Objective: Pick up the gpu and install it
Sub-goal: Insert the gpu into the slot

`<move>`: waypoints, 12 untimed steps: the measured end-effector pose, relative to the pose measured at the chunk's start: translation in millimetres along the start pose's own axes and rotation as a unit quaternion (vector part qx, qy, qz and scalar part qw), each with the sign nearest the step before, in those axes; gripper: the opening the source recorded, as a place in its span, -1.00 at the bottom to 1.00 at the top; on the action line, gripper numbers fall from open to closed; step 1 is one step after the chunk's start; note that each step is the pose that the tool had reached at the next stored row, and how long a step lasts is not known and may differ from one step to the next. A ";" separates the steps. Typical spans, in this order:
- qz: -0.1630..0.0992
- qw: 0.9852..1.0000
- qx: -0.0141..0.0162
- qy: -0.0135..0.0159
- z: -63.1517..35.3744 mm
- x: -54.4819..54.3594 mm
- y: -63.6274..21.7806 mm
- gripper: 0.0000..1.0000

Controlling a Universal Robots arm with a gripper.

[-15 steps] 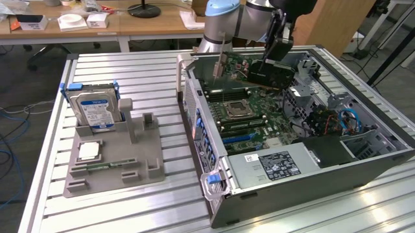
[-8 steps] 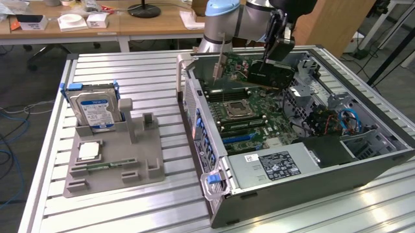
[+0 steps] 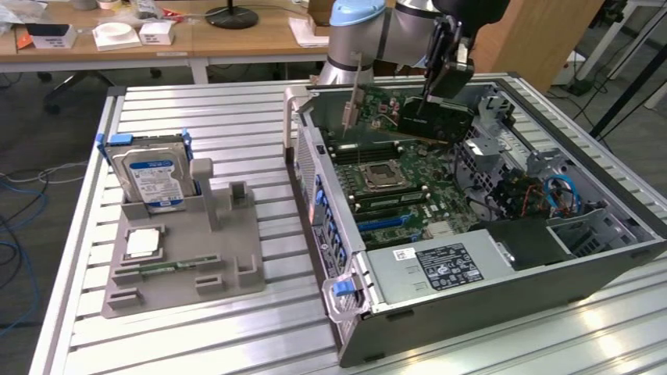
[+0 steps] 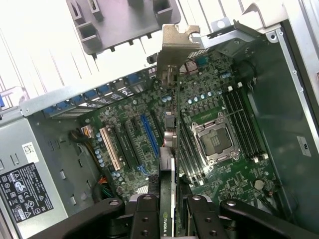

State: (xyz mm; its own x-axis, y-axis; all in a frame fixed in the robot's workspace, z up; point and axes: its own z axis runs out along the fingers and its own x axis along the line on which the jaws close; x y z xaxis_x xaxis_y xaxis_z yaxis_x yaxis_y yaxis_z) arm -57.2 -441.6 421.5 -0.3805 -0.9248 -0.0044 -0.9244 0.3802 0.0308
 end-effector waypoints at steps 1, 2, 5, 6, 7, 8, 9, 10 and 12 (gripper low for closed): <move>-0.003 1.000 0.000 0.000 0.1 0.0 0.0 -0.48; -0.005 1.000 0.000 0.000 0.1 0.0 0.0 -0.48; -0.013 1.000 0.000 0.000 0.2 0.0 0.0 -0.48; -0.016 1.000 0.000 0.001 0.2 0.0 0.0 -0.48; -0.019 1.000 0.000 0.001 0.3 0.0 -0.1 -0.48; -0.021 1.000 0.000 0.001 0.3 0.0 -0.1 -0.48; -0.021 1.000 0.000 0.001 0.3 0.0 -0.1 -0.48; -0.023 1.000 0.000 0.001 0.2 0.0 -0.1 -0.48; -0.025 1.000 0.000 0.001 0.3 0.0 -0.1 -0.48</move>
State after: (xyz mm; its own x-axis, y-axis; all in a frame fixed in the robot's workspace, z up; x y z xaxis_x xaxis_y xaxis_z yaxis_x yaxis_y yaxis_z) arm -57.1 -441.6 421.2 -0.3338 -0.9426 -0.0044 -0.9422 0.3335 0.0309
